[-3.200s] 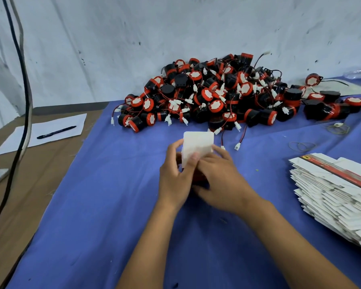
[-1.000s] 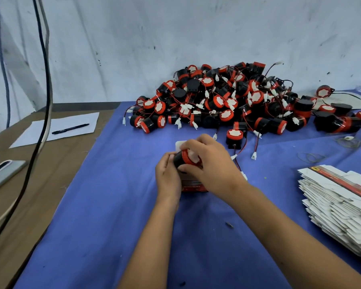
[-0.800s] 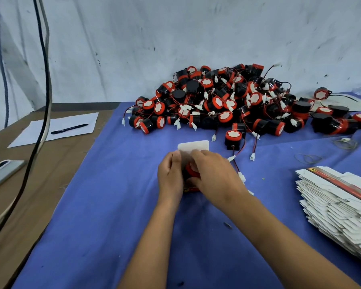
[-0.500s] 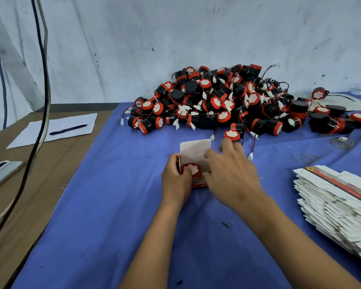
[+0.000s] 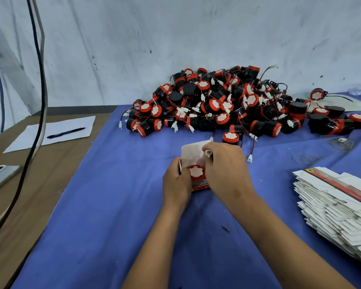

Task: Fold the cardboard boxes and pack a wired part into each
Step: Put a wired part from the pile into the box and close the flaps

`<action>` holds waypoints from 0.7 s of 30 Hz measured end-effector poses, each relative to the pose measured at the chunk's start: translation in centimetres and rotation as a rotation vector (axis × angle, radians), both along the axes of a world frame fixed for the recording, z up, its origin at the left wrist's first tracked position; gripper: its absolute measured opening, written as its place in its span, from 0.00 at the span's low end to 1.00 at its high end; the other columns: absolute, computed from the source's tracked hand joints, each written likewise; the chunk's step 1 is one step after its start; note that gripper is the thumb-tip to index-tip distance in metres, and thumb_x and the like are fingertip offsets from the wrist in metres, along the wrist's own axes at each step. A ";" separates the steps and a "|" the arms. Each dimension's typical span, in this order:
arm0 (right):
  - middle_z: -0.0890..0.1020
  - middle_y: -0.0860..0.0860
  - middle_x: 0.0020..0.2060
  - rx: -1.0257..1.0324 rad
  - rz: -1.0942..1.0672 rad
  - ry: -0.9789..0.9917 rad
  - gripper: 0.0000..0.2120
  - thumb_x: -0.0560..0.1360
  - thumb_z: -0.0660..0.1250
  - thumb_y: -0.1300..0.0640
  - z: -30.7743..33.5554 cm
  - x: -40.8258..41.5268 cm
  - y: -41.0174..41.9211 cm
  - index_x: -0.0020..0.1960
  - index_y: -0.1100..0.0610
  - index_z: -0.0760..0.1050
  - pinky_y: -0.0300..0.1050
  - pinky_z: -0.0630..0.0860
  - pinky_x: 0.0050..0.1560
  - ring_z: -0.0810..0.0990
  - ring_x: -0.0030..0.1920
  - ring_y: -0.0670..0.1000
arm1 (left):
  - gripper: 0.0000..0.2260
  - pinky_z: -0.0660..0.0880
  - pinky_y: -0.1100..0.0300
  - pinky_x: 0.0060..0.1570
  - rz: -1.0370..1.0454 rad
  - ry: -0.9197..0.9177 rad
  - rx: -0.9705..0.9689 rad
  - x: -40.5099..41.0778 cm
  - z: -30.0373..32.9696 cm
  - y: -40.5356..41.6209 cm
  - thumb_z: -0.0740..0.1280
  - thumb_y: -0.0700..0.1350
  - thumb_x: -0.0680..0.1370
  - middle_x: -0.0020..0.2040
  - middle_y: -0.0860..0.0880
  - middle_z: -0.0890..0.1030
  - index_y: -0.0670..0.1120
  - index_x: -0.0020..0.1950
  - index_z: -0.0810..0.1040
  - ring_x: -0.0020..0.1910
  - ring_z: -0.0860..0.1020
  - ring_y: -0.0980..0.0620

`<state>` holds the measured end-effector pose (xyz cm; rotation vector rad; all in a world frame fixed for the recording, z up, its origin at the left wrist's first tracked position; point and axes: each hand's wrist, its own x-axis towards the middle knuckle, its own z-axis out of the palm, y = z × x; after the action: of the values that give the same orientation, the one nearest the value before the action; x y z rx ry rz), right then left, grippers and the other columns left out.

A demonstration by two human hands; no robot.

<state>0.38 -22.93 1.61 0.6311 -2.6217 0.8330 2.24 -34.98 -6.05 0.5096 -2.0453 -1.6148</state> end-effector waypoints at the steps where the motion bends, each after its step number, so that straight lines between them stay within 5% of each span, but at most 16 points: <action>1: 0.78 0.53 0.41 -0.001 -0.014 0.020 0.08 0.76 0.61 0.66 -0.2 -0.1 0.1 0.45 0.59 0.78 0.49 0.70 0.40 0.78 0.45 0.57 | 0.09 0.77 0.57 0.40 -0.009 0.000 -0.001 0.1 0.0 0.1 0.61 0.40 0.77 0.42 0.55 0.84 0.50 0.47 0.80 0.43 0.81 0.52; 5: 0.74 0.52 0.47 0.009 -0.018 0.049 0.11 0.78 0.63 0.64 -0.6 -0.1 0.2 0.55 0.59 0.82 0.47 0.69 0.41 0.74 0.44 0.54 | 0.12 0.75 0.67 0.35 -0.043 0.024 -0.032 0.0 0.1 0.3 0.61 0.35 0.76 0.42 0.58 0.84 0.50 0.49 0.80 0.40 0.80 0.59; 9: 0.80 0.55 0.53 0.038 0.008 -0.034 0.14 0.77 0.63 0.65 -0.5 -0.4 -0.5 0.60 0.59 0.81 0.50 0.77 0.49 0.78 0.51 0.56 | 0.09 0.78 0.57 0.39 -0.064 0.016 -0.050 -0.2 0.0 0.2 0.67 0.36 0.77 0.42 0.54 0.84 0.50 0.49 0.80 0.41 0.82 0.53; 14: 0.73 0.51 0.35 0.185 0.003 -0.025 0.18 0.68 0.55 0.68 -0.7 -0.5 -2.0 0.50 0.57 0.78 0.47 0.66 0.35 0.72 0.39 0.56 | 0.04 0.74 0.64 0.31 -0.153 0.047 0.041 0.2 0.3 0.4 0.71 0.46 0.70 0.36 0.55 0.83 0.51 0.43 0.78 0.32 0.79 0.59; 18: 0.81 0.52 0.42 0.293 0.001 0.062 0.10 0.74 0.61 0.66 -1.7 -0.5 -2.6 0.49 0.53 0.74 0.47 0.63 0.36 0.69 0.38 0.54 | 0.06 0.72 0.64 0.30 -0.167 0.032 0.028 0.2 0.6 0.1 0.70 0.43 0.67 0.34 0.53 0.81 0.46 0.42 0.76 0.31 0.75 0.59; 21: 0.82 0.52 0.43 0.301 0.038 0.063 0.08 0.75 0.60 0.64 -2.2 -0.7 -2.3 0.47 0.52 0.72 0.47 0.62 0.36 0.69 0.38 0.54 | 0.06 0.75 0.60 0.32 -0.165 0.030 0.035 0.2 0.5 -0.1 0.71 0.34 0.73 0.40 0.44 0.84 0.43 0.46 0.78 0.35 0.77 0.54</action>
<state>-0.36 -25.27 -0.61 0.7732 -2.7062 0.4211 2.41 -35.07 -5.55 0.3332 -2.0875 -1.7442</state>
